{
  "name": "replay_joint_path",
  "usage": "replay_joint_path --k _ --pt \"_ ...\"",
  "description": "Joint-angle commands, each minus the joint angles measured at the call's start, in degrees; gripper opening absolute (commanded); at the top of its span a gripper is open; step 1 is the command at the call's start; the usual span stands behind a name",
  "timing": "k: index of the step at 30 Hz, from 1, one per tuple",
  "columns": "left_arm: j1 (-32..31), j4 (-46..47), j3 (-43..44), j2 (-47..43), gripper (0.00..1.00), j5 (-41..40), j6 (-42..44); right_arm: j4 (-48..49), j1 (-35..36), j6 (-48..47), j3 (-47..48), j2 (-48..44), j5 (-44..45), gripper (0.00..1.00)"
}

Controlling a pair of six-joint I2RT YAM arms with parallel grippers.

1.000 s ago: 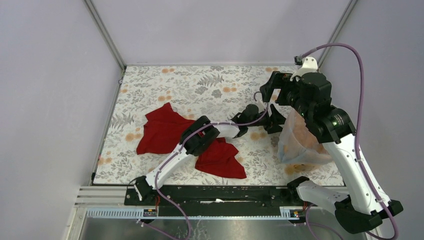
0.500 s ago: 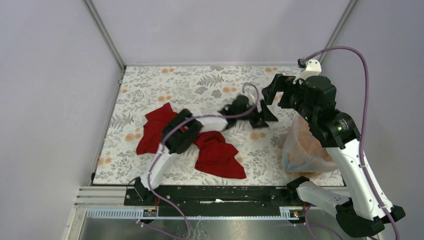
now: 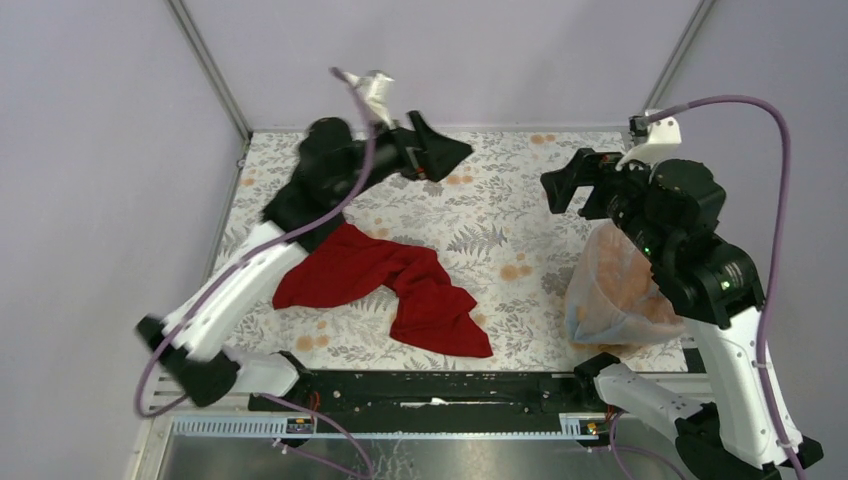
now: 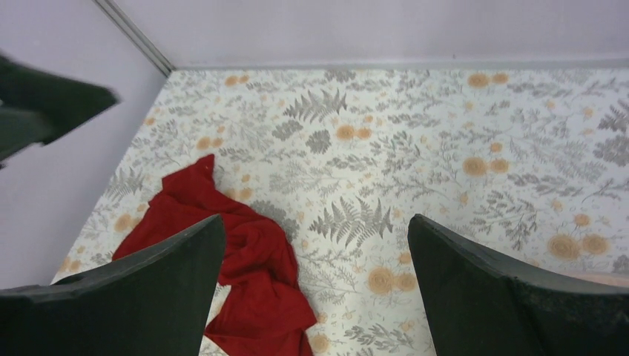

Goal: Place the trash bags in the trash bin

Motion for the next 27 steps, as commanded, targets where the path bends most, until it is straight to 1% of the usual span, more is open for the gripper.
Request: replay_joint_path --k 1,6,10,17,23,25,27 --pt "0.12 -12.54 -0.2 -11.47 0.98 -6.67 9.45 0.23 -0.16 -2.43 5.68 -2.1 -0.06 1.0" --pt "0.1 -18.23 2.3 -22.99 0.99 -12.4 13.0 3.1 -0.12 -1.91 7.16 -3.96 -2.79 1.0" --pt "0.14 -20.75 4.05 -27.0 0.99 -16.55 14.76 5.59 -0.12 -1.38 6.35 -5.31 -4.22 1.0" --pt "0.11 -22.87 6.77 -27.56 0.99 -17.94 15.55 7.17 -0.12 -1.57 4.98 -6.41 -2.22 1.0" --pt "0.09 -22.86 7.08 -26.72 0.99 -18.37 16.05 7.25 -0.12 -2.8 5.11 -6.43 -0.8 1.0" --pt "0.09 -22.91 7.37 -26.39 0.99 -18.37 16.23 8.15 -0.12 -4.38 4.18 -6.62 -2.5 1.0" --pt "0.09 -22.91 8.45 -25.89 0.99 -18.11 16.65 6.23 -0.13 -4.22 6.06 -5.45 0.55 1.0"
